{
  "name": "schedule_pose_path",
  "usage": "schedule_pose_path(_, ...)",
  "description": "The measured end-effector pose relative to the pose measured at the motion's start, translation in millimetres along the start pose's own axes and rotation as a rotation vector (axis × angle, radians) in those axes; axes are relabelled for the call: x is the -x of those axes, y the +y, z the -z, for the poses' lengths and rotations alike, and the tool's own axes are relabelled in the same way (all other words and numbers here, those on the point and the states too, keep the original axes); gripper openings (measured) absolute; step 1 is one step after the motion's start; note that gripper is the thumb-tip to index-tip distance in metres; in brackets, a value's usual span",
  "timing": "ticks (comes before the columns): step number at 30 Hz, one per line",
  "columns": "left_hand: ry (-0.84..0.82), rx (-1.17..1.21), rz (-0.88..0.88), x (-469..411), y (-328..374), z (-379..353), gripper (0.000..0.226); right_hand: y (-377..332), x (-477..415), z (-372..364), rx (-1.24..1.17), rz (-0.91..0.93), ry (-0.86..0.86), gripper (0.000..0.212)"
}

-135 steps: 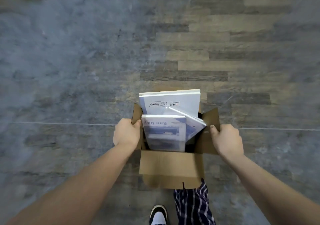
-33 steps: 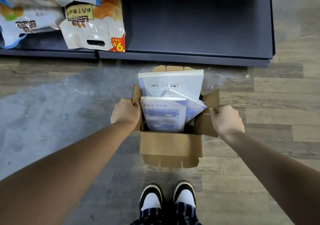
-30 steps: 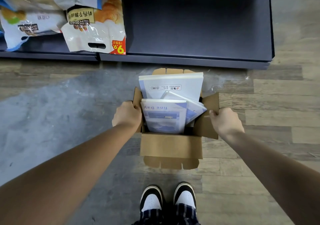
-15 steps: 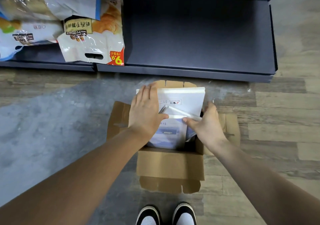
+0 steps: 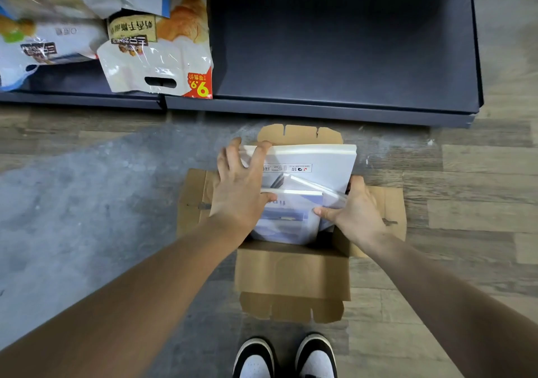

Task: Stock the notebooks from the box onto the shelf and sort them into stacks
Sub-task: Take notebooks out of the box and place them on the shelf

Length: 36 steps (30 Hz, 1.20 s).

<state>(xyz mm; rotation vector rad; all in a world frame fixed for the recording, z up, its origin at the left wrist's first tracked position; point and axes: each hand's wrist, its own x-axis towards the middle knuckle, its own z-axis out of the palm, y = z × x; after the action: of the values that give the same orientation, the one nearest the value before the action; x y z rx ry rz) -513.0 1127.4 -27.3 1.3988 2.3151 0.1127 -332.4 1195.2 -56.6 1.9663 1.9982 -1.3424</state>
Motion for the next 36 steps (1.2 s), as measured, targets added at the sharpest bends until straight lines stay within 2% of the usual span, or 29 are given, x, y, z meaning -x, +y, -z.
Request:
schedule_pose_path(10,0.049,0.257,-0.010,29,-7,2,0.071,7,22,4,0.043,0.037,-0.009,0.050)
schedule_pose_path(14,0.028,0.295,-0.002,42,-3,3,0.063,8,38,-2,-0.007,-0.003,-0.017,0.069)
schedule_pose_path(16,0.004,0.302,-0.005,46,-2,4,0.058,6,46,-1,-0.128,-0.052,-0.057,0.073)
schedule_pose_path(19,-0.007,0.389,-0.024,52,-1,7,0.041,0,55,5,-0.470,-0.236,-0.096,0.088)
schedule_pose_path(22,0.000,0.485,0.005,56,-1,11,0.024,1,53,16,-0.883,-0.438,-0.058,0.068)
schedule_pose_path(24,-0.009,0.585,0.097,55,1,13,0.027,1,49,21,-0.960,-0.531,0.000,0.053)
schedule_pose_path(27,0.047,0.687,0.356,46,4,19,0.036,-5,44,20,-0.920,-0.657,0.025,0.033)
schedule_pose_path(30,0.072,0.680,0.615,37,-7,17,0.030,-5,41,19,-0.918,-0.738,-0.038,0.049)
schedule_pose_path(33,-0.110,0.824,0.863,35,-13,19,0.005,-8,43,20,-0.890,-0.821,-0.115,0.037)
schedule_pose_path(36,-0.452,1.082,1.092,42,-13,26,0.005,-5,45,17,-0.834,-0.865,-0.175,0.012)
